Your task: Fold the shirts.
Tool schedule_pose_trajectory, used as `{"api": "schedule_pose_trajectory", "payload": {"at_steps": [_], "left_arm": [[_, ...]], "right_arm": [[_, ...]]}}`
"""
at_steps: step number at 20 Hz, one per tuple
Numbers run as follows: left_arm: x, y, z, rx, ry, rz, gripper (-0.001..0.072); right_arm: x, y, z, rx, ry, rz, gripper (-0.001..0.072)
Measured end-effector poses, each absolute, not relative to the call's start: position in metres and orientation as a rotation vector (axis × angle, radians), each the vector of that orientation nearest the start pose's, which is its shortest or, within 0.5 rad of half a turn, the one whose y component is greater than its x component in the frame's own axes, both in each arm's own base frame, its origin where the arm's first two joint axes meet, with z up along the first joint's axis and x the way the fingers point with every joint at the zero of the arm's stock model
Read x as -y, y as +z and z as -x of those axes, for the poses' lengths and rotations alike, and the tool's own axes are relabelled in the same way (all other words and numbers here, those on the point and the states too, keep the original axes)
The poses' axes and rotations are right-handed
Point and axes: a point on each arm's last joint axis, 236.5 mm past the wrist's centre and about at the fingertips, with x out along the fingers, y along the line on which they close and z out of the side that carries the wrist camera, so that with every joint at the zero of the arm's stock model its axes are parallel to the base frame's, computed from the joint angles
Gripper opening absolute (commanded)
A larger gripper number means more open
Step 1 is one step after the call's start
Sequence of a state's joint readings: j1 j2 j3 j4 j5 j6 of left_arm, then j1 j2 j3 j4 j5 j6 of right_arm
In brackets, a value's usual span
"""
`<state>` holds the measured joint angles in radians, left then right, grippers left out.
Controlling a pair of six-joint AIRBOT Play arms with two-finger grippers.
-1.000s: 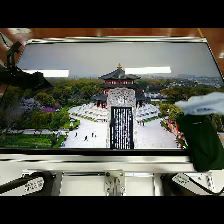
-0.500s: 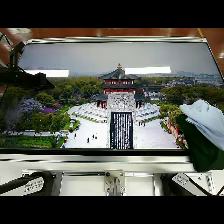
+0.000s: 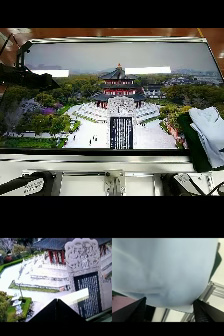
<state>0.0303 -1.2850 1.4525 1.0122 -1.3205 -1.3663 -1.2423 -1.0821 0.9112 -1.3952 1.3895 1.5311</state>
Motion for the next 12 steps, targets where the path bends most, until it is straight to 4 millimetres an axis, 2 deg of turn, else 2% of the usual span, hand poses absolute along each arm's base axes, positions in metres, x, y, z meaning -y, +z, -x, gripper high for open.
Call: {"api": "schedule_pose_trajectory", "payload": {"at_steps": [2, 5, 7, 9, 10, 12], "left_arm": [[0.103, 0.131, -0.408, -1.067, -0.457, 0.240, 0.0035], [0.088, 0.121, -0.410, -1.083, -0.395, 0.158, 0.0035], [0.083, 0.114, -0.409, -1.102, -0.350, 0.086, 0.0035], [0.083, 0.106, -0.407, -1.125, -0.310, 0.011, 0.0038], [0.087, 0.101, -0.406, -1.140, -0.294, -0.027, 0.0098], [0.097, 0.084, -0.399, -1.203, -0.283, -0.100, 0.0629]], "right_arm": [[0.247, 0.012, -0.145, -1.140, -0.782, -1.008, 0.0694], [0.263, 0.077, -0.197, -0.970, -0.702, -0.832, 0.0693], [0.249, 0.122, -0.244, -0.876, -0.595, -0.673, 0.0693], [0.212, 0.150, -0.291, -0.833, -0.461, -0.534, 0.0694], [0.183, 0.155, -0.311, -0.846, -0.381, -0.483, 0.0694], [0.127, 0.149, -0.340, -0.913, -0.243, -0.390, 0.0694]]}}
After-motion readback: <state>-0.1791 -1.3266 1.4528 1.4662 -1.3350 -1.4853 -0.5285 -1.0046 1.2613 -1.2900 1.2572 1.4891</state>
